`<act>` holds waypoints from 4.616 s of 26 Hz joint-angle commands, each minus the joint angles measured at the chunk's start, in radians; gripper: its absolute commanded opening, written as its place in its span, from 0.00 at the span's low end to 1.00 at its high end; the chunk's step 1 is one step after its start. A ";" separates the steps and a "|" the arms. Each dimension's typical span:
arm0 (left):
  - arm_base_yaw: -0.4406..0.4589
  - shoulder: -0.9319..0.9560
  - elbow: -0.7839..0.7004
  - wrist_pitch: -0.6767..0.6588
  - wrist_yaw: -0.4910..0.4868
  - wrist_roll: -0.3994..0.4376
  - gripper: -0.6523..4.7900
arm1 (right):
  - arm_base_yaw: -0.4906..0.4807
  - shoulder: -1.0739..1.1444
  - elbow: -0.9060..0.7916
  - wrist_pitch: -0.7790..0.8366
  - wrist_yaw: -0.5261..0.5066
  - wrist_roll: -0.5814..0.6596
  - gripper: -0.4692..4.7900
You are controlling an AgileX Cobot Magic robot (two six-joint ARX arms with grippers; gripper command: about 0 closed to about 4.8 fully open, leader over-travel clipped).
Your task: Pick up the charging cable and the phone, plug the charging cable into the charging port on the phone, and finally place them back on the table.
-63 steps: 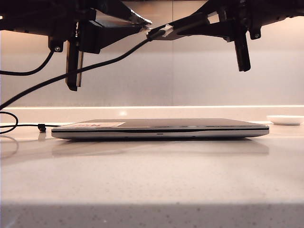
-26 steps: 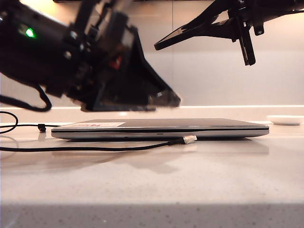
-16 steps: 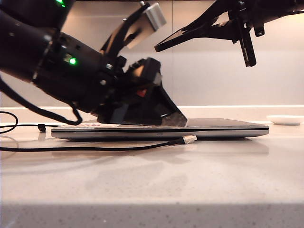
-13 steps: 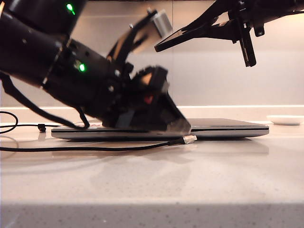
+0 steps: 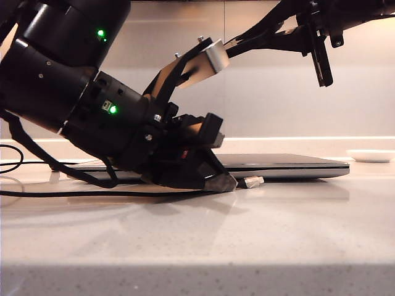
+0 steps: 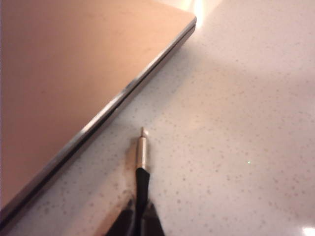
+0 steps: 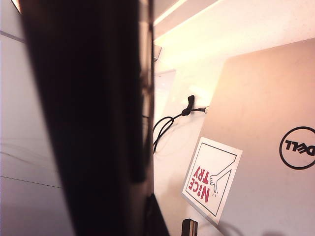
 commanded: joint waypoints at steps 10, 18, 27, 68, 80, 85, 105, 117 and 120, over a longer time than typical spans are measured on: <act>-0.001 -0.158 0.001 0.036 0.004 -0.428 0.11 | -0.029 -0.010 0.008 0.036 0.018 0.027 0.08; -0.001 -0.269 0.001 0.064 0.004 -0.699 0.11 | -0.040 -0.010 0.008 0.108 0.043 0.122 0.08; 0.000 -0.269 0.001 0.190 0.004 -0.847 0.11 | -0.098 -0.010 0.007 0.139 0.002 0.207 0.08; 0.025 -0.267 0.001 0.268 0.004 -0.901 0.11 | -0.094 -0.008 0.007 0.192 -0.065 0.333 0.08; 0.025 -0.267 0.001 0.269 0.004 -0.902 0.11 | -0.094 0.012 0.007 0.193 -0.080 0.304 0.08; 0.025 -0.267 0.001 0.268 0.004 -0.902 0.11 | -0.094 0.012 0.007 0.193 -0.085 0.305 0.08; 0.025 -0.267 0.001 0.269 0.004 -0.902 0.11 | -0.095 0.013 0.007 0.214 -0.126 0.295 0.08; 0.025 -0.267 0.001 0.269 0.004 -0.902 0.11 | -0.096 0.013 0.007 0.214 -0.105 0.280 0.08; 0.025 -0.267 0.001 0.269 0.004 -0.902 0.11 | -0.096 0.013 0.007 0.214 -0.099 0.277 0.08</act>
